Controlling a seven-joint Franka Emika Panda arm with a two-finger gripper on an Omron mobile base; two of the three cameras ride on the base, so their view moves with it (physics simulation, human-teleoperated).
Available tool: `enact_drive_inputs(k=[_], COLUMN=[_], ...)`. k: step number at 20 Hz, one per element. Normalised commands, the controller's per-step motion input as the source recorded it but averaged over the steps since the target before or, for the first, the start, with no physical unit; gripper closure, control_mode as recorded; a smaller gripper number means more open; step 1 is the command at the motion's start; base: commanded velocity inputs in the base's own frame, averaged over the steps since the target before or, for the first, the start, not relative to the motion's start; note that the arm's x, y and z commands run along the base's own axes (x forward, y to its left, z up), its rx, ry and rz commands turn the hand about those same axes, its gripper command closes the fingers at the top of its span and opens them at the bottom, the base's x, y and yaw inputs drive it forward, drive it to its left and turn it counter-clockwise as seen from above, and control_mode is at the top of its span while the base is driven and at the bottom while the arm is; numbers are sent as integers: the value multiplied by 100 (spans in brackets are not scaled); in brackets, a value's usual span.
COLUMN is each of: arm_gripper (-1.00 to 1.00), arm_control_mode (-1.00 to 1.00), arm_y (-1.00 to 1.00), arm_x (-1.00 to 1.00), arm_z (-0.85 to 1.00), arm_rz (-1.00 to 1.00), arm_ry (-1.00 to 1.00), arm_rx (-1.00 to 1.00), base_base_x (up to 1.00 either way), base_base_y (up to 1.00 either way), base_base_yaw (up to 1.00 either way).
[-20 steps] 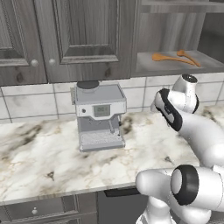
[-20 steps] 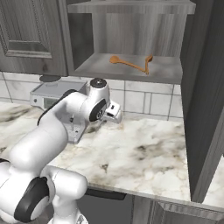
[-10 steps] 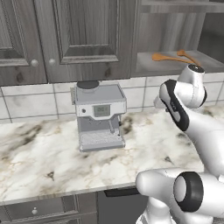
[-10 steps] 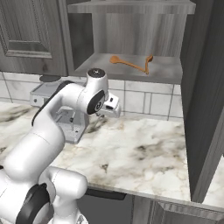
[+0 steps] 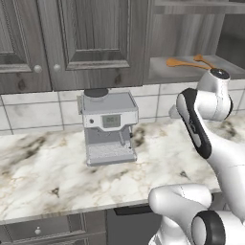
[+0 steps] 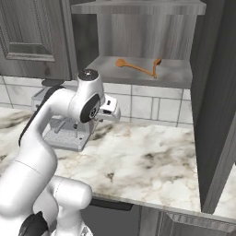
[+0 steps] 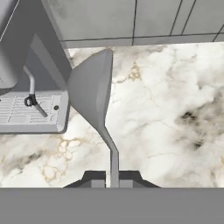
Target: Organize the utensils by type. Pick up the wooden spoons from the counter and place them in the open cabinet. Then pick up the metallic utensils from the counter and place them in the open drawer.
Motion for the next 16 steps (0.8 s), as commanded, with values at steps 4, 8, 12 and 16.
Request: enact_drive_inputs(k=[4,8,12,16], arm_gripper=[100,100,100,100], arm_control_mode=[-100,-100,-100,-100], arm_y=[25,20,19,5], arm_x=[-36,-45,-35,-24], arm_z=[15,20,19,12], arm_rz=[1,0,0,0], arm_ry=[-9,-9,-9,-4], arm_rx=[-2,-2,-1,0], base_base_x=[0,0,0,0], base_base_y=[0,0,0,0], base_base_yaw=[0,0,0,0])
